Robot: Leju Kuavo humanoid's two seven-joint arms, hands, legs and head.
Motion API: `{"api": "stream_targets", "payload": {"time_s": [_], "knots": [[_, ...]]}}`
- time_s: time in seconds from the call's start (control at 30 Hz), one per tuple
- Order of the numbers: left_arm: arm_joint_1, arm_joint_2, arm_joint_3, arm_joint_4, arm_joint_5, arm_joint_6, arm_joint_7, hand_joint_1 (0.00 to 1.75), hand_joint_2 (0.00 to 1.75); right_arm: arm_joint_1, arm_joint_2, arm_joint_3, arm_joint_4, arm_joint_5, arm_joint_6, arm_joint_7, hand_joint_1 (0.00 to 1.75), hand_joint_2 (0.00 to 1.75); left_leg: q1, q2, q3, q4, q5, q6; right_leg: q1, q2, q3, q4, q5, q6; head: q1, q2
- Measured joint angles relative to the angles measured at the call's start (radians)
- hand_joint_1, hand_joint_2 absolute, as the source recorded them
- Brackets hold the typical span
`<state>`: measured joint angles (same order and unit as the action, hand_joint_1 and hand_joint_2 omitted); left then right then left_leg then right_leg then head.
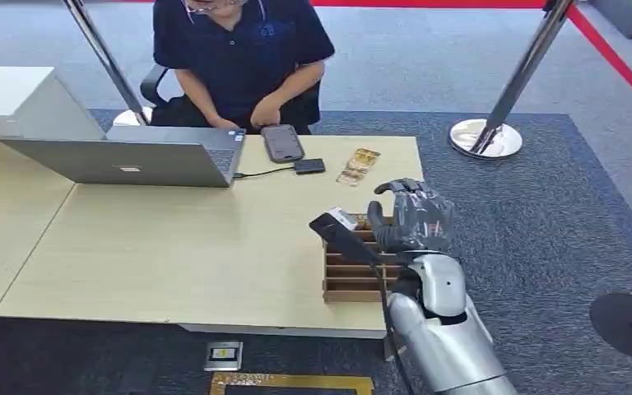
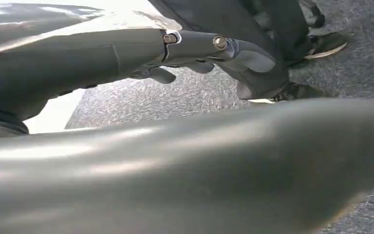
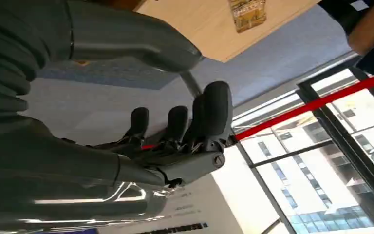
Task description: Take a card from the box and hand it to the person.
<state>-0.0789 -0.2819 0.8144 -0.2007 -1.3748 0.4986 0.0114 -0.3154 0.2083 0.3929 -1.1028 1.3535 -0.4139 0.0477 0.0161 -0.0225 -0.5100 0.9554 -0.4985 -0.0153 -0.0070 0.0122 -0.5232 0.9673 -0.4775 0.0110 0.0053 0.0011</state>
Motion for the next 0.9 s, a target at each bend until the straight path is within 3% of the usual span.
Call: {"api": "stream_targets", "payload": {"time_s": [0.13,0.27,0.9], "knots": [[0.000,0.000,-0.002,0.000,-0.014,-0.005,-0.001,0.00,0.00,-0.001,-0.001,0.000,0.026,0.017,-0.002,0.024,0.96,1.75,0.000,0.000,0.000,0.000,0.000,0.000,0.000,0.000,0.000,0.000,0.000,0.000,0.000,0.000],[0.000,0.000,-0.003,0.000,-0.017,-0.005,-0.001,0.00,0.00,-0.002,-0.003,-0.001,0.046,0.027,0.003,0.038,0.72,1.75,0.000,0.000,0.000,0.000,0.000,0.000,0.000,0.000,0.000,0.000,0.000,0.000,0.000,0.000],[0.000,0.002,-0.014,0.000,-0.047,-0.016,-0.004,0.00,0.00,-0.012,-0.006,-0.005,0.153,0.050,0.018,0.074,0.77,1.75,0.000,0.000,0.000,0.000,0.000,0.000,0.000,0.000,0.000,0.000,0.000,0.000,0.000,0.000]]}}
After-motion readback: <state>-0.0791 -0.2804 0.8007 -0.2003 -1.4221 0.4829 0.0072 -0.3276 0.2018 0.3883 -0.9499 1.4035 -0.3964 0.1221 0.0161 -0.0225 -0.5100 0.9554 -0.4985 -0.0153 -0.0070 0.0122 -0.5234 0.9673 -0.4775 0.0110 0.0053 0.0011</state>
